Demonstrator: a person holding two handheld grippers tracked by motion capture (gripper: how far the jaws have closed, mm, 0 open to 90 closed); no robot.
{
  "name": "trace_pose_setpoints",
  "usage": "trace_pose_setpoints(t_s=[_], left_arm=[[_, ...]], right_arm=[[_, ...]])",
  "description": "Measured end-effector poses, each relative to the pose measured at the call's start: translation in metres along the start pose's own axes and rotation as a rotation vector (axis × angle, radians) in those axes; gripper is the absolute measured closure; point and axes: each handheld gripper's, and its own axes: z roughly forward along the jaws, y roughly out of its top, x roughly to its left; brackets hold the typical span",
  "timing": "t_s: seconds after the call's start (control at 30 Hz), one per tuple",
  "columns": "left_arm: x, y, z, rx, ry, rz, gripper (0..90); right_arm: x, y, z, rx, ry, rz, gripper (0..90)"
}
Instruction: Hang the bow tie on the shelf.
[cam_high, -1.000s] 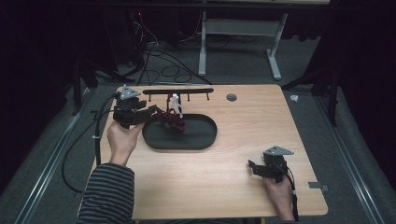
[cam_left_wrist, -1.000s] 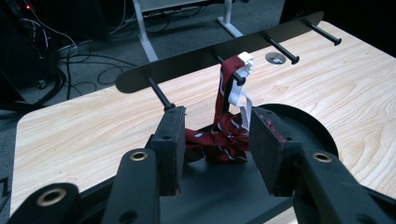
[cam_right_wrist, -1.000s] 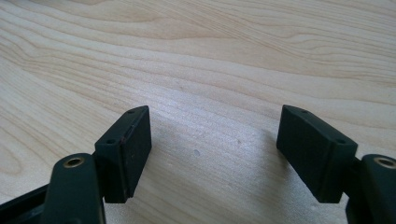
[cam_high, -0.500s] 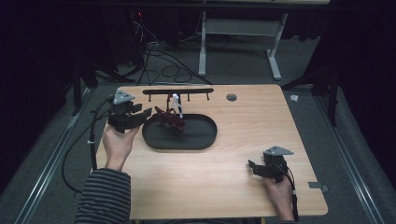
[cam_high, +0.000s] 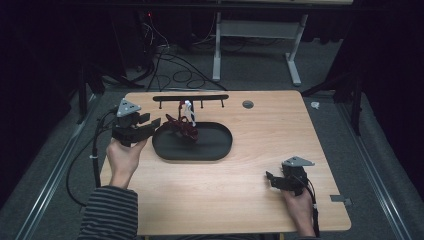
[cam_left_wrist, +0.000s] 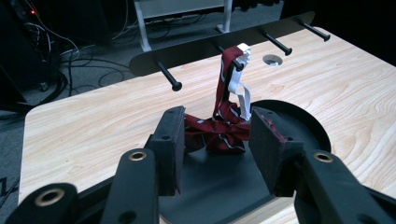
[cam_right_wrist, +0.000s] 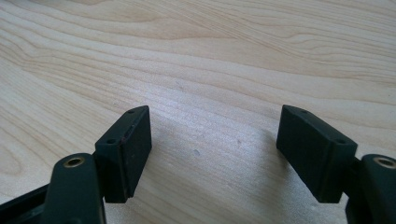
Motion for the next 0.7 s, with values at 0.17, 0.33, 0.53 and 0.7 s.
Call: trace_pose_setpoints(t_s=[0.17,0.33,0.53,0.7], left_arm=[[0.000,-0.004,-0.004,-0.014,0.007,-0.001,56.3],[0.000,-0.009,-0.009,-0.023,0.008,-0.008,56.4],[0.001,-0.012,-0.013,-0.030,0.006,-0.012,56.4],[0.002,-0.018,-0.016,-0.034,0.002,-0.017,56.4]], right_arm=[[0.000,0.000,0.000,0.000,0.000,0.000,28.0],[0.000,0.000,0.000,0.000,0.000,0.000,27.9],[0.000,0.000,0.000,0.000,0.000,0.000,27.9],[0.000,0.000,0.000,0.000,-0.001,-0.002,28.0]])
